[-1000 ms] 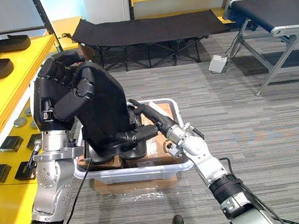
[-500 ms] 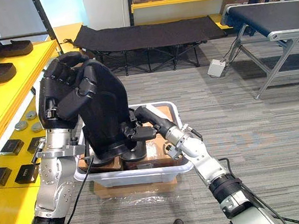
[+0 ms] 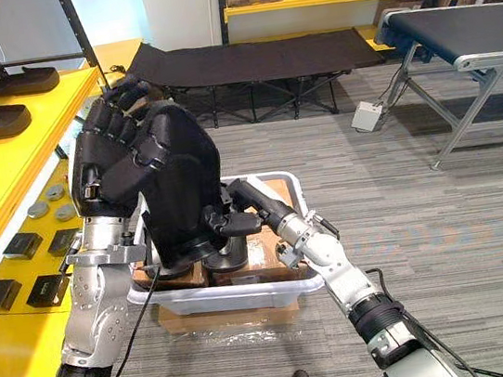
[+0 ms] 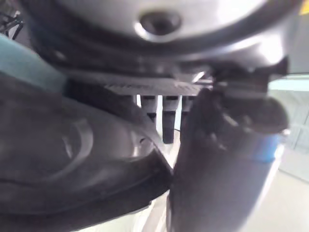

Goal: Walk over and take three plastic housings, then place them on the shelf

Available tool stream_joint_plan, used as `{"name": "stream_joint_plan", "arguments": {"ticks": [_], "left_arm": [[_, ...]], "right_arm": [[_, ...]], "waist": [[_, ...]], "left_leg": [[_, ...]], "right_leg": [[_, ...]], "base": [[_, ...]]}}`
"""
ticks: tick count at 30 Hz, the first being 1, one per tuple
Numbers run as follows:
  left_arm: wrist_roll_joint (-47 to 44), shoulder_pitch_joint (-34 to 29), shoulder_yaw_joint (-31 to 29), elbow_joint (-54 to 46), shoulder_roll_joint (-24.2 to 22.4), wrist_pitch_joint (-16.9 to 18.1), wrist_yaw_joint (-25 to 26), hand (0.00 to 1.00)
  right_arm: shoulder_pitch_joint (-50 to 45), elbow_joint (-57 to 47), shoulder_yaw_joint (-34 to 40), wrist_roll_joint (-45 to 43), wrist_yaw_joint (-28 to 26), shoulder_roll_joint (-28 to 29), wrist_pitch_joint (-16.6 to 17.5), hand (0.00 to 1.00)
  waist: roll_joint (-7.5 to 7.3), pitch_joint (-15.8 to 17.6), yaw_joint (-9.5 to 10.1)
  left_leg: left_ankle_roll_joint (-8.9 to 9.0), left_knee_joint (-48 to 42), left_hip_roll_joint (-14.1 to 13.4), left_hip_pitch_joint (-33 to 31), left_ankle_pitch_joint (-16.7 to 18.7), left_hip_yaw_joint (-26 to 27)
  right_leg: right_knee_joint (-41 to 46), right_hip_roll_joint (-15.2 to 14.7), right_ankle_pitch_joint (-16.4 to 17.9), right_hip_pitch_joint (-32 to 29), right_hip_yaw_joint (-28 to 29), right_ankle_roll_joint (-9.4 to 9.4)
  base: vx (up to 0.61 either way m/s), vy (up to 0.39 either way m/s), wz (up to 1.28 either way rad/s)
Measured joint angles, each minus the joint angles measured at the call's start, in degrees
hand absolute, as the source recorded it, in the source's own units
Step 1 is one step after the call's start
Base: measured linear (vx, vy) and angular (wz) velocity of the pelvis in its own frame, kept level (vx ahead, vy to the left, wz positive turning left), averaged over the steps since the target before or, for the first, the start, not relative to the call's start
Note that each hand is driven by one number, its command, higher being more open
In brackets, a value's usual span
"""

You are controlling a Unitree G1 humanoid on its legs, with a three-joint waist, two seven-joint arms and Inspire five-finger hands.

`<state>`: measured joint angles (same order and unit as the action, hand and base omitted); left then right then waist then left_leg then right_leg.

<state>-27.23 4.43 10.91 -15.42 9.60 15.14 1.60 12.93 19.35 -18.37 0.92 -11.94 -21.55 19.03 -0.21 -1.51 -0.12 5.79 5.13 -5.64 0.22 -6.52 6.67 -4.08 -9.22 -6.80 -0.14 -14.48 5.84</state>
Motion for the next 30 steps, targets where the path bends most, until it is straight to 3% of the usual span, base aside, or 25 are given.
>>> {"name": "stream_joint_plan", "arguments": {"ticks": [6, 16, 19, 20, 27, 30], "left_arm": [[-0.25, -0.01, -0.05, 1.72, 0.52, -3.69, -4.86, 1.00], [-1.94, -0.53, 0.04, 5.44, 2.22, -6.90, -7.51, 1.00], [-1.93, -0.59, -0.13, 5.53, 2.80, -9.45, -9.06, 1.00], [-1.92, -0.62, -0.14, 5.53, 2.95, -10.09, -9.34, 0.00], [-1.40, -0.75, 1.46, 9.51, 6.42, -19.31, -13.88, 0.00], [-1.40, -0.75, 2.86, 11.83, 8.87, -21.16, -15.50, 0.00]], "right_arm": [[-0.50, -0.01, 1.67, 0.12, 0.10, 0.07, -0.01, 0.00], [-0.94, -0.07, 3.81, 0.52, 1.08, 0.03, -0.01, 0.00], [-0.94, -0.08, 3.97, 0.52, 1.45, 0.02, -0.01, 0.00], [-0.94, -0.08, 4.03, 0.52, 1.49, 0.01, -0.01, 0.00], [-0.97, -0.18, 4.44, 0.52, 2.74, -1.12, -0.39, 0.00], [-0.97, -0.21, 4.18, 0.52, 2.87, -2.54, -0.77, 0.00]], "waist": [[-0.01, 0.00, 0.08], [-0.02, 0.02, -0.06], [-0.04, 0.04, -0.04], [-0.05, 0.04, -0.03], [-0.14, 0.36, 0.11], [-0.05, 0.63, 0.10]], "left_leg": [[0.04, 0.00, -0.03, -0.01, 0.04, 0.20], [0.18, -0.02, -0.08, -0.25, 0.18, 0.75], [0.19, -0.02, -0.08, -0.25, 0.21, 0.75], [0.20, -0.02, -0.08, -0.25, 0.22, 0.75], [0.31, -0.02, -0.87, -0.70, 0.43, 0.59], [0.49, -0.03, -1.02, -0.70, 0.56, 0.67]], "right_leg": [[0.01, 0.04, 0.02, -0.18, 0.32, 0.04], [0.08, 0.11, -0.16, -0.75, 0.84, -0.07], [0.09, 0.11, -0.15, -0.74, 0.84, -0.06], [0.09, 0.11, -0.15, -0.74, 0.84, -0.06], [-0.11, 0.48, -0.12, -0.84, 0.67, -0.09], [-0.26, 0.73, -0.13, -0.82, 0.70, -0.18]], "base": [[0.00, 0.000, -0.01], [0.00, 0.000, -0.03], [0.00, 0.000, 0.00], [0.00, 0.000, 0.00], [0.00, 0.000, 0.01], [0.00, 0.000, 0.00]]}}
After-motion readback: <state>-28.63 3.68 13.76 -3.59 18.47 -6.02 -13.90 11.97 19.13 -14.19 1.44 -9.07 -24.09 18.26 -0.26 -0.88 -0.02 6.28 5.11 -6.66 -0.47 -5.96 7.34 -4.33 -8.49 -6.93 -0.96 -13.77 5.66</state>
